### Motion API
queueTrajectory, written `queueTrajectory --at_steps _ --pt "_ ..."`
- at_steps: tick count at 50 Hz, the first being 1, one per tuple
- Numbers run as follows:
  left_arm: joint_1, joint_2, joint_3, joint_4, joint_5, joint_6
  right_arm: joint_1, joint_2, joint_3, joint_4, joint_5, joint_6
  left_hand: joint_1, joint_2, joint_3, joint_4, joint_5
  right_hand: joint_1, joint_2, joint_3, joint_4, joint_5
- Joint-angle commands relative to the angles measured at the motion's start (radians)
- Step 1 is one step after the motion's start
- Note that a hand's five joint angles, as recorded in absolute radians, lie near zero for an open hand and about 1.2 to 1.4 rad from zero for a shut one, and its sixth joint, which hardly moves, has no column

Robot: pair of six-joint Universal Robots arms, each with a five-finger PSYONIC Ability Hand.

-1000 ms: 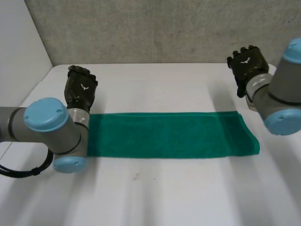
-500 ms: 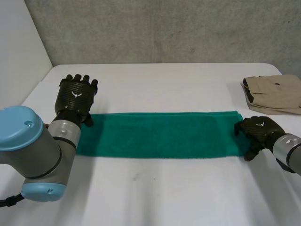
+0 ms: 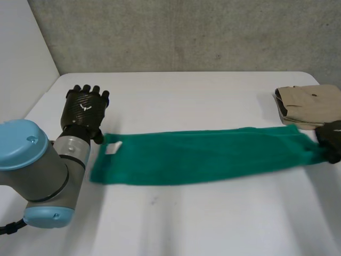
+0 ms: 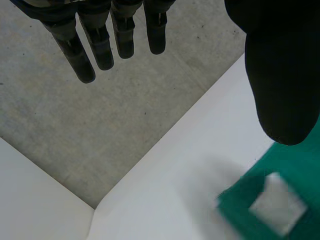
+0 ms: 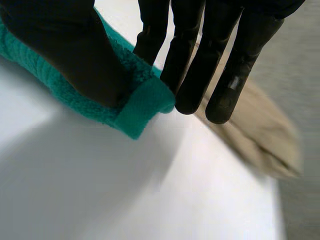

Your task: Fold the laundry.

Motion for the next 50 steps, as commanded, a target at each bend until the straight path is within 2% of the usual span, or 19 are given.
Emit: queueTrajectory --at_steps 1,3,5,13,16,20,25,29,30,31,32,33,35,38,39,42,43,45,50 --pt "0.000 0.025 -0.002 -0.015 -0.001 -0.004 -0.117 -0.047 -0.024 0.032 0.070 -0.308 -0.033 -0.027 -0.030 -0.026 -0.018 0.421 0.221 0.220 0.209 0.239" --pt "0.002 0.029 -0.002 -0.018 -0.001 -0.006 -0.105 -0.050 -0.047 0.030 0.120 -0.356 -0.033 -0.027 -0.030 -0.026 -0.018 0.421 0.221 0.220 0.209 0.239" --pt "0.002 0.031 -0.002 -0.018 -0.001 -0.006 -0.027 -0.065 -0.071 0.030 0.140 -0.349 -0.036 -0.029 -0.032 -0.029 -0.021 0.421 0.221 0.220 0.209 0.239" --pt "0.002 0.045 -0.002 -0.018 -0.001 -0.007 0.387 -0.088 -0.145 -0.039 0.130 -0.266 -0.042 -0.035 -0.038 -0.035 -0.027 0.421 0.221 0.220 0.209 0.239" --pt "0.002 0.045 -0.002 -0.019 -0.003 -0.007 0.615 -0.064 -0.188 -0.091 0.098 -0.261 -0.042 -0.035 -0.038 -0.035 -0.027 0.421 0.221 0.220 0.209 0.239" --pt "0.000 0.046 -0.003 -0.019 -0.004 -0.007 0.816 0.051 -0.247 -0.121 0.029 -0.272 -0.042 -0.035 -0.038 -0.035 -0.027 0.421 0.221 0.220 0.209 0.239" --pt "-0.001 0.042 -0.005 -0.019 -0.004 -0.009 0.950 0.200 -0.343 -0.112 -0.033 -0.263 -0.048 -0.041 -0.044 -0.041 -0.033 0.421 0.221 0.220 0.209 0.239" --pt "-0.005 0.036 -0.003 -0.018 -0.004 -0.009 0.992 0.306 -0.398 -0.102 -0.045 -0.261 -0.051 -0.044 -0.047 -0.044 -0.036 0.421 0.221 0.220 0.209 0.239" --pt "-0.005 0.034 -0.002 -0.018 -0.004 -0.009 0.994 0.318 -0.404 -0.097 -0.045 -0.261 -0.051 -0.044 -0.047 -0.044 -0.036 0.312 0.111 0.110 0.099 0.129" --pt "-0.005 0.031 -0.002 -0.018 -0.004 -0.009 0.994 0.328 -0.410 -0.092 -0.042 -0.260 -0.051 -0.044 -0.047 -0.044 -0.036 0.026 -0.175 -0.176 -0.187 -0.157" --pt "-0.006 0.029 0.003 -0.018 -0.004 -0.009 0.992 0.332 -0.418 -0.085 -0.031 -0.253 -0.054 -0.047 -0.050 -0.047 -0.039 -0.590 -0.791 -0.792 -0.803 -0.773" --pt "-0.006 0.028 0.005 -0.018 -0.004 -0.009 0.989 0.331 -0.418 -0.085 -0.027 -0.247 -0.051 -0.044 -0.047 -0.044 -0.036 -0.800 -1.001 -1.002 -1.013 -0.983" --pt "-0.008 0.028 0.006 -0.018 -0.004 -0.007 0.984 0.323 -0.418 -0.083 -0.002 -0.220 -0.051 -0.044 -0.047 -0.044 -0.036 -0.800 -1.001 -1.002 -1.013 -0.983" --pt "-0.014 0.029 0.011 -0.018 -0.003 -0.009 0.958 0.286 -0.407 -0.080 0.088 -0.065 -0.051 -0.044 -0.047 -0.044 -0.036 -0.800 -1.001 -1.002 -1.013 -0.983" --pt "-0.017 0.029 0.012 -0.018 -0.001 -0.009 0.919 0.253 -0.395 -0.072 0.132 0.049 -0.054 -0.047 -0.050 -0.047 -0.039 -0.800 -1.001 -1.002 -1.013 -0.983" --pt "-0.058 0.029 0.024 -0.018 -0.001 -0.009 0.833 0.185 -0.345 -0.042 0.179 0.208 -0.057 -0.050 -0.053 -0.050 -0.042 -0.800 -1.001 -1.002 -1.013 -0.983" --pt "-0.075 0.029 0.029 -0.018 -0.001 -0.009 0.778 0.136 -0.299 -0.010 0.177 0.299 -0.057 -0.050 -0.053 -0.050 -0.042 -0.800 -1.001 -1.002 -1.013 -0.983" --pt "-0.119 0.025 0.046 -0.018 -0.001 -0.009 0.733 0.095 -0.251 0.017 0.167 0.360 -0.057 -0.050 -0.053 -0.050 -0.042 -0.800 -1.001 -1.002 -1.013 -0.983" --pt "-0.202 -0.021 0.070 -0.018 0.009 -0.007 0.636 0.052 -0.107 0.043 0.110 0.376 -0.057 -0.050 -0.053 -0.050 -0.042 -0.800 -1.001 -1.002 -1.013 -0.983"
